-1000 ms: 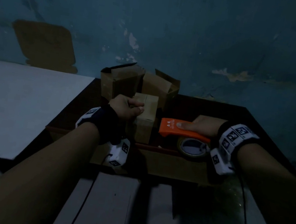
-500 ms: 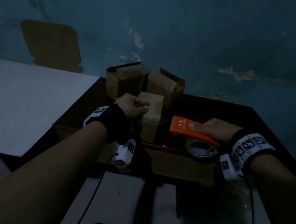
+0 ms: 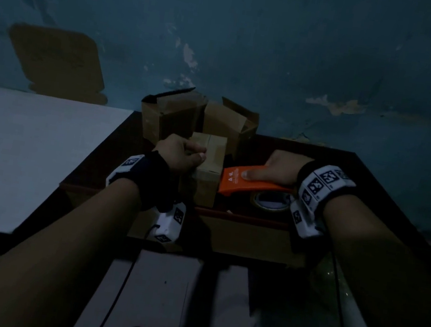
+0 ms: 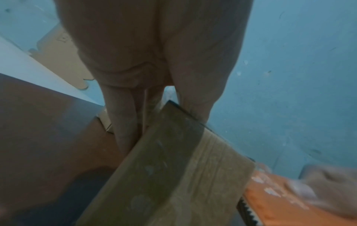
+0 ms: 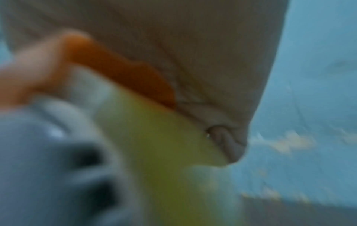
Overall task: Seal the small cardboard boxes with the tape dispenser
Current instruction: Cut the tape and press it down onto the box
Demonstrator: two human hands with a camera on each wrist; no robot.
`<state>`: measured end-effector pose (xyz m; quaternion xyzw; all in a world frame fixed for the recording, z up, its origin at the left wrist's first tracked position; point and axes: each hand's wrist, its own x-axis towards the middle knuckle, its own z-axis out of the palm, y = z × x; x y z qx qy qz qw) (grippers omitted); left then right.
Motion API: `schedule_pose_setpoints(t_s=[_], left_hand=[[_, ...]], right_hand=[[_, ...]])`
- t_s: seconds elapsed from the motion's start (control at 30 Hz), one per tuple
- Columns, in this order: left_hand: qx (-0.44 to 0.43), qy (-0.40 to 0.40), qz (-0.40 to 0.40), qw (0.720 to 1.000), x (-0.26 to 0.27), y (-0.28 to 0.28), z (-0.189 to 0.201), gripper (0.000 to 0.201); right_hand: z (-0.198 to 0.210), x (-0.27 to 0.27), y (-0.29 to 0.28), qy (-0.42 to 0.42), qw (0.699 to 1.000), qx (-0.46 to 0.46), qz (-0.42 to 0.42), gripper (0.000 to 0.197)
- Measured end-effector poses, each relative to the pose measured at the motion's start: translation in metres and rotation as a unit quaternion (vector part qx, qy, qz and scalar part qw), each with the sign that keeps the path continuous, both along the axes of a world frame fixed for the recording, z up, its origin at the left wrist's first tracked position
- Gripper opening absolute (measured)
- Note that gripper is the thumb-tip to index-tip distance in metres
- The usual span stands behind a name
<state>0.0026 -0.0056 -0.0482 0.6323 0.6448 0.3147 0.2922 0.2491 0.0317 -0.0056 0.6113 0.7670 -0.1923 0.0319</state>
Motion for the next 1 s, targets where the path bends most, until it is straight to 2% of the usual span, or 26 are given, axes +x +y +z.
schedule_pose_setpoints(t_s=[0.13, 0.27, 0.33, 0.37, 0.4, 0.5, 0.63, 0.7, 0.83, 0.9, 1.0], left_hand=[[0.01, 0.016, 0.0, 1.0, 0.001, 0.002, 0.0, 0.03], [0.015, 0.034, -0.002, 0.999, 0.002, 0.003, 0.0, 0.029], [0.012, 0.013, -0.006, 1.0, -0.002, 0.002, -0.001, 0.028], [0.009, -0.003, -0.011, 1.0, -0.004, 0.002, -0.002, 0.027], [0.007, -0.014, -0.017, 1.0, -0.004, 0.003, -0.003, 0.026], [0.01, -0.025, -0.019, 0.999, -0.008, 0.004, -0.004, 0.026], [0.006, -0.04, -0.013, 0.999, -0.004, 0.004, -0.005, 0.028], [0.006, -0.049, -0.006, 0.999, -0.004, 0.002, -0.006, 0.028], [0.015, -0.049, 0.012, 0.999, 0.001, -0.002, -0.007, 0.03], [0.018, -0.043, 0.014, 0.999, 0.004, -0.004, -0.006, 0.032], [0.031, -0.032, 0.022, 0.999, 0.01, -0.007, -0.008, 0.034]], right_hand=[[0.019, -0.01, -0.003, -0.038, 0.997, 0.066, 0.028, 0.049], [0.024, -0.013, -0.008, -0.051, 0.996, 0.064, 0.047, 0.04], [0.014, -0.01, -0.012, -0.12, 0.99, 0.063, 0.045, 0.032], [0.011, -0.004, -0.013, -0.153, 0.983, 0.092, 0.041, 0.034], [0.011, 0.005, -0.011, -0.156, 0.98, 0.125, 0.019, 0.043], [0.016, 0.027, 0.004, -0.083, 0.988, 0.129, -0.035, 0.07], [0.013, 0.044, 0.005, 0.007, 0.991, 0.111, -0.069, 0.076], [0.003, 0.043, 0.006, 0.041, 0.988, 0.123, -0.086, 0.07], [-0.021, 0.03, 0.005, 0.074, 0.987, 0.125, -0.069, 0.039], [-0.034, 0.021, 0.002, 0.052, 0.985, 0.152, -0.055, 0.037], [-0.054, 0.009, 0.0, 0.015, 0.977, 0.209, -0.042, 0.049]])
